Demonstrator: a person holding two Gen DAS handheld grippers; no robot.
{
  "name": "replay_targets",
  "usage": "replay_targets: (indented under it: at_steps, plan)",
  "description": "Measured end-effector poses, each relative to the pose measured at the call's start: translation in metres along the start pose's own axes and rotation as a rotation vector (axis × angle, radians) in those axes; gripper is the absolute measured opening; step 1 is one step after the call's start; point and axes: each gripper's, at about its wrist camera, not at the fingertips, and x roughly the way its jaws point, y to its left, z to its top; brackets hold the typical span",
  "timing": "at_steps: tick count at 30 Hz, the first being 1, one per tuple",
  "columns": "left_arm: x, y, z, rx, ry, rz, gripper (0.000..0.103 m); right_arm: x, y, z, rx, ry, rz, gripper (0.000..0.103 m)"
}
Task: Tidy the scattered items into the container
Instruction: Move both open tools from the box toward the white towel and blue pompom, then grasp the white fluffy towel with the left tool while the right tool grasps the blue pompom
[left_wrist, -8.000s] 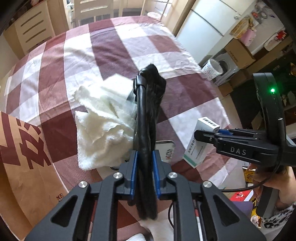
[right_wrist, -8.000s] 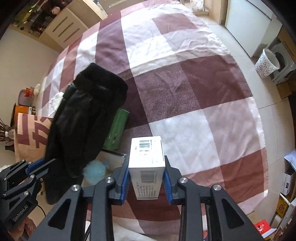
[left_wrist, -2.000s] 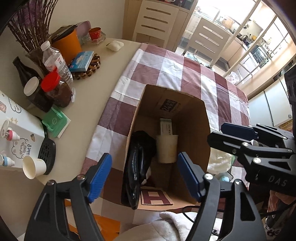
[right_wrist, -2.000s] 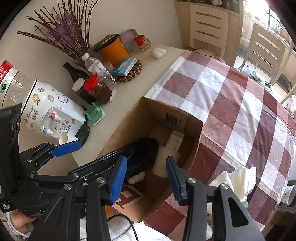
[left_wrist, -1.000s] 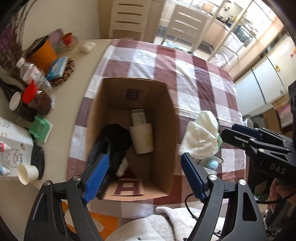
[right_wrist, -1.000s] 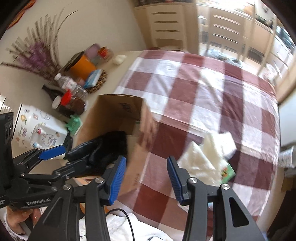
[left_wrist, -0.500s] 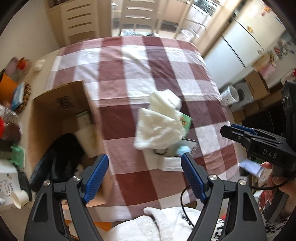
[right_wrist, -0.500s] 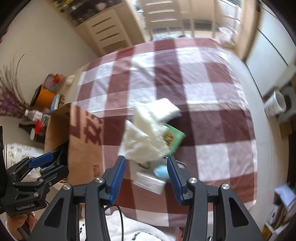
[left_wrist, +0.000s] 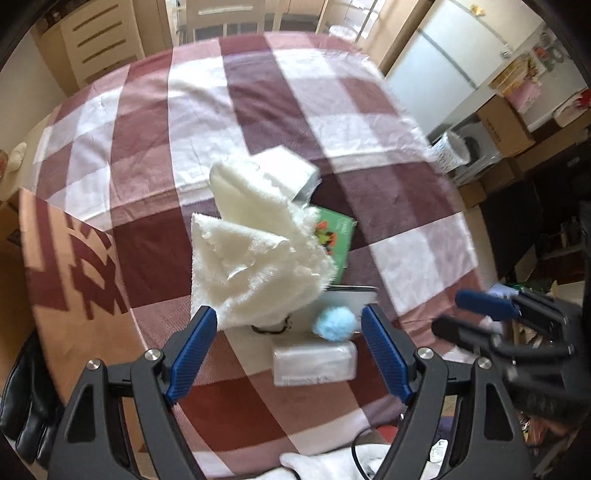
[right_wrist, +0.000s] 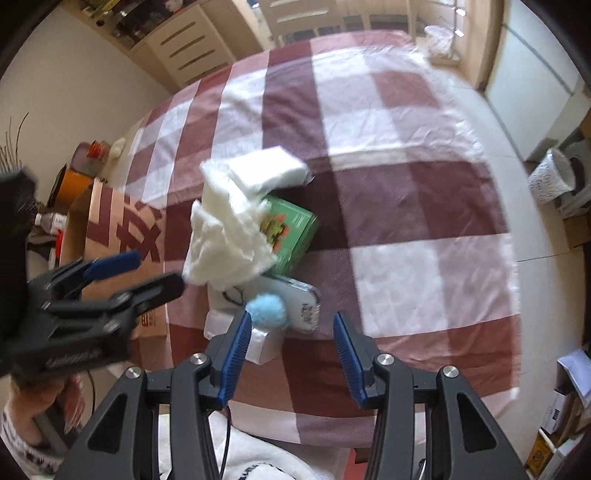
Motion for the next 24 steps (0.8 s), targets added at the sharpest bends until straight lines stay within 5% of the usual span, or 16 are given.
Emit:
replay_targets:
  at_steps: [5, 12, 24]
  plan:
    - [0.038, 0.015, 0.008, -0.036, 0.039, 0.020, 0.082, 0.047, 0.004, -0.007, 0.034, 0.074, 0.067, 0.047]
    - [0.070, 0.035, 0.012, -0.090, 0.095, 0.006, 0.082, 0.093, 0.014, -0.007, 0.050, 0.129, 0.039, 0.047]
    - [0.091, 0.039, 0.020, -0.084, 0.100, -0.010, 0.082, 0.116, 0.035, -0.009, 0.001, 0.132, -0.017, 0.047]
